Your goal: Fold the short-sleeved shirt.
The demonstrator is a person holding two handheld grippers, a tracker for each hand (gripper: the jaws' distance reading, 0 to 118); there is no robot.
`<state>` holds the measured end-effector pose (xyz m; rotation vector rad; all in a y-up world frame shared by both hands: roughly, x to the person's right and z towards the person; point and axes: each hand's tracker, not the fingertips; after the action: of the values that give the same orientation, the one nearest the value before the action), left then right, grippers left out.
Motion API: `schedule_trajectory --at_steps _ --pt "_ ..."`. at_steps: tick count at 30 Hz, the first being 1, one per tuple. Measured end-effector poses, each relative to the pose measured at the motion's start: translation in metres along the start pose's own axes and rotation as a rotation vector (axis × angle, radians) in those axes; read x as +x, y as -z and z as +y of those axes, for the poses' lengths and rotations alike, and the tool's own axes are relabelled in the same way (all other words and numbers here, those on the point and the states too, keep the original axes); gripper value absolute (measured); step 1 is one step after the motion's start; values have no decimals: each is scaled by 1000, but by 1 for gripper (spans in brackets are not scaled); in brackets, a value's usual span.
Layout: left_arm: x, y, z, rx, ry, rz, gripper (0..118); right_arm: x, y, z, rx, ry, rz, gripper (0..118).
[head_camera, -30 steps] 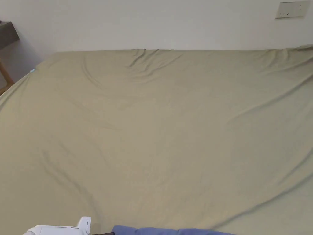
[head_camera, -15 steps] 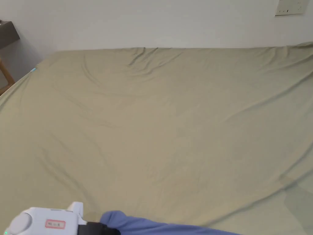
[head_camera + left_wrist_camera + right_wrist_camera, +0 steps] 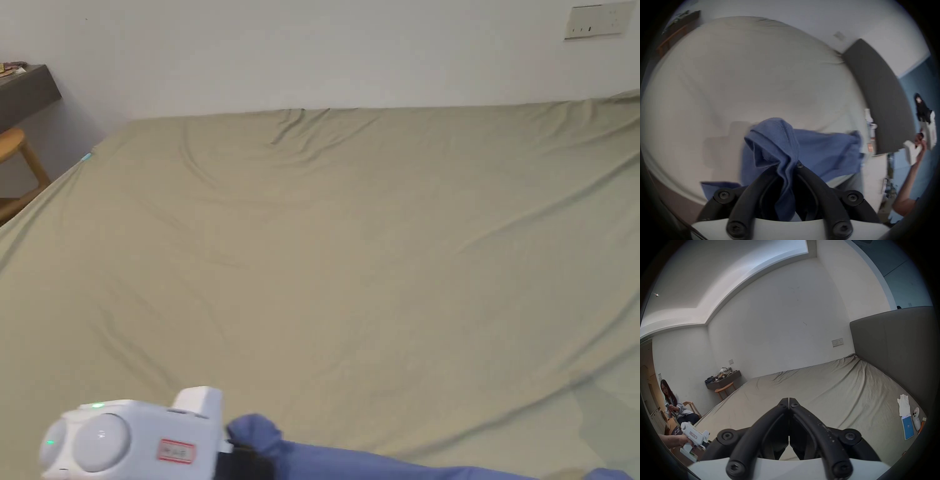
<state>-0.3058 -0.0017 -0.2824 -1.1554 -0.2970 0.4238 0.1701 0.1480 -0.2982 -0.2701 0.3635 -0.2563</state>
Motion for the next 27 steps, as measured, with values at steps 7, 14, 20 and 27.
schedule_trajectory --at_steps 7,14,20,27 --pt "109 93 -13 -80 75 -169 6 10 -31 2 24 3 -14 1" --pt "104 138 -17 -129 -3 -216 15 30 -47 1 5 1 -35 1" --pt "50 101 -19 -10 -180 -356 115 40 -43 -4 -18 15 -21 1" --pt "41 102 -30 -33 -142 -247 2 52 -35 -15 -40 72 -22 1"
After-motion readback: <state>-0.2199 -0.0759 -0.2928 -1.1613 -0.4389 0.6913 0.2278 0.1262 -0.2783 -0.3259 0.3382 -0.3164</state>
